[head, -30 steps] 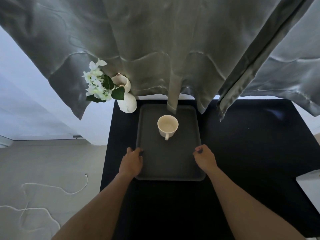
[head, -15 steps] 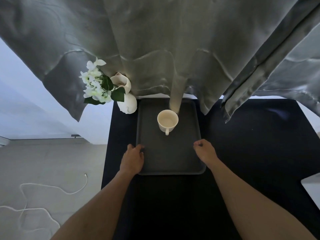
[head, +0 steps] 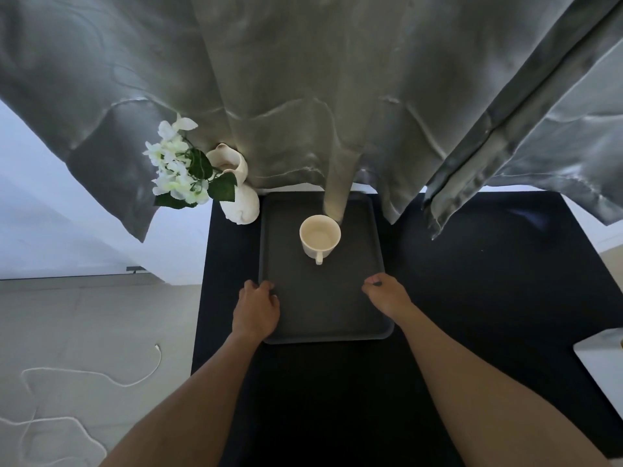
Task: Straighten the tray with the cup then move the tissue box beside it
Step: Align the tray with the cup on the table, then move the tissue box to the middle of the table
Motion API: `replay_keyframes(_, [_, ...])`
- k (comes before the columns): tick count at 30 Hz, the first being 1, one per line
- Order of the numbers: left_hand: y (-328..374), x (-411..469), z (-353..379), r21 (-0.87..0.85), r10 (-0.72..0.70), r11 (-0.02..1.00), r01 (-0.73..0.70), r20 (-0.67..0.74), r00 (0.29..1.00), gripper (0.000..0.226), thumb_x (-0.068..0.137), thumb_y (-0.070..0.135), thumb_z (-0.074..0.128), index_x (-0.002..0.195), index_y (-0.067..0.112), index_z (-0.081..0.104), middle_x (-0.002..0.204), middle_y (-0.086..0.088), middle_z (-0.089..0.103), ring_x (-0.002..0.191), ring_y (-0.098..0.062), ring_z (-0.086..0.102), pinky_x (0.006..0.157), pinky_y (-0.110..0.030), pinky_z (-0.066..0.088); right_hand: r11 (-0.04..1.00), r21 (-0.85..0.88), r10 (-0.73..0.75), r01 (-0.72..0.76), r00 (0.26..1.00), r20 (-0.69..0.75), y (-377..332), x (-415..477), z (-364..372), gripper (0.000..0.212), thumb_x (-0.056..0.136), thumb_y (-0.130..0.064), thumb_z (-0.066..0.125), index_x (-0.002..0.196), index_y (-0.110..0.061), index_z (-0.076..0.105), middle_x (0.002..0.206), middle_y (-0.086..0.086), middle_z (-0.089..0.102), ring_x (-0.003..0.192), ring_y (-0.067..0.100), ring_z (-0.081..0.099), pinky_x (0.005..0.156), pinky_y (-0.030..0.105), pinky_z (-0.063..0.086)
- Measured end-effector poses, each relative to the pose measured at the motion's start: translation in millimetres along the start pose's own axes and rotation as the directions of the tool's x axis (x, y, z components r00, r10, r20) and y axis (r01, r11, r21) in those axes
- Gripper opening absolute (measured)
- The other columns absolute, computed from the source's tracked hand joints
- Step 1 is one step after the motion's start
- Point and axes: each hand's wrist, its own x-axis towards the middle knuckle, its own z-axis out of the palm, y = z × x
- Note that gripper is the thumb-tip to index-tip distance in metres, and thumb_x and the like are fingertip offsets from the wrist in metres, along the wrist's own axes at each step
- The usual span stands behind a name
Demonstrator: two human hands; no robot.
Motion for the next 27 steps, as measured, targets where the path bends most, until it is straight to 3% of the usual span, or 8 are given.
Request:
replay_keyframes(5, [14.7, 0.8, -1.5, -0.003, 0.041, 0.999, -0.041, -0.001, 0.999, 0.042, 0.097, 0.023, 0.051, 0.136, 0.010, 0.049, 0.138, -0.018, 0.040, 0.128, -0.036, 0.039, 0.103, -0.046, 0.041, 0.998, -0.054, -0.020, 0.019, 0.999, -0.026, -2.8, -10.2, -5.5, 0.023, 0.095, -0.023, 0.048, 0.112, -0.014, 0.060, 0.108, 0.004, 0.059, 0.097, 0.019, 0.054, 0.087, 0.033, 0.043])
replay_keyframes(8, [29.3, -0.7, -2.7, 0.022, 0.133, 0.991, -0.132, -0.035, 0.991, 0.040, 0.097, 0.023, 0.050, 0.135, 0.013, 0.052, 0.135, -0.014, 0.048, 0.125, -0.033, 0.046, 0.101, -0.045, 0.042, 0.994, -0.081, -0.069, 0.067, 0.997, -0.027, -6.1, -21.3, -11.3, 0.025, 0.096, -0.021, 0.043, 0.096, -0.006, 0.063, 0.095, 0.010, 0.061, 0.089, 0.021, 0.055, 0.077, 0.033, 0.041])
replay_keyframes(10, [42.1, -3.7, -3.2, 0.013, 0.200, 0.980, -0.199, -0.047, 0.979, 0.031, 0.098, 0.023, 0.048, 0.125, 0.014, 0.058, 0.124, -0.010, 0.057, 0.113, -0.030, 0.057, 0.092, -0.041, 0.047, 0.993, -0.083, -0.083, 0.079, 0.996, -0.040, -6.4, -30.2, -16.8, 0.031, 0.098, -0.020, 0.041, 0.103, 0.002, 0.063, 0.096, 0.018, 0.062, 0.087, 0.021, 0.056, 0.076, 0.034, 0.042])
replay_keyframes(12, [56.9, -7.9, -3.7, 0.014, 0.236, 0.972, -0.236, -0.030, 0.971, 0.021, 0.099, 0.026, 0.045, 0.105, 0.016, 0.063, 0.102, -0.005, 0.065, 0.093, -0.026, 0.065, 0.080, -0.041, 0.052, 0.995, -0.071, -0.079, 0.075, 0.995, -0.058, -2.2, -36.0, -23.3, 0.028, 0.098, -0.025, 0.043, 0.108, -0.007, 0.063, 0.106, 0.011, 0.065, 0.094, 0.021, 0.061, 0.086, 0.035, 0.048])
replay_keyframes(15, [79.7, -15.7, -2.9, 0.067, 0.293, 0.954, -0.291, -0.014, 0.956, 0.025, 0.099, 0.030, 0.044, 0.087, 0.015, 0.060, 0.079, -0.004, 0.065, 0.076, -0.025, 0.066, 0.070, -0.040, 0.053, 0.994, -0.069, -0.095, 0.088, 0.991, -0.093, 4.6, -44.6, -35.4, 0.024, 0.096, -0.029, 0.045, 0.090, -0.016, 0.064, 0.099, 0.009, 0.069, 0.089, 0.025, 0.066, 0.088, 0.045, 0.053])
replay_keyframes(22, [132.3, -41.3, 15.6, 0.125, 0.420, 0.900, -0.417, 0.001, 0.908, 0.027, 0.099, 0.033, 0.042, 0.093, 0.014, 0.060, 0.086, -0.011, 0.069, 0.081, -0.032, 0.065, 0.073, -0.042, 0.053, 0.992, -0.078, -0.112, 0.099, 0.975, -0.190, 38.6, -71.4, -73.9, 0.024, 0.098, -0.030, 0.045, 0.082, -0.021, 0.060, 0.082, 0.002, 0.065, 0.072, 0.016, 0.061, 0.062, 0.030, 0.043])
replay_keyframes(27, [173.7, -72.8, 41.4, 0.122, 0.493, 0.859, -0.498, 0.067, 0.867, 0.029, 0.100, 0.036, 0.040, 0.088, 0.018, 0.059, 0.082, -0.005, 0.066, 0.076, -0.023, 0.064, 0.074, -0.043, 0.054, 0.995, -0.057, -0.099, 0.087, 0.964, -0.245, 85.3, -96.5, -111.3, 0.023, 0.098, -0.030, 0.045, 0.084, -0.020, 0.060, 0.082, 0.001, 0.064, 0.077, 0.016, 0.062, 0.074, 0.032, 0.048])
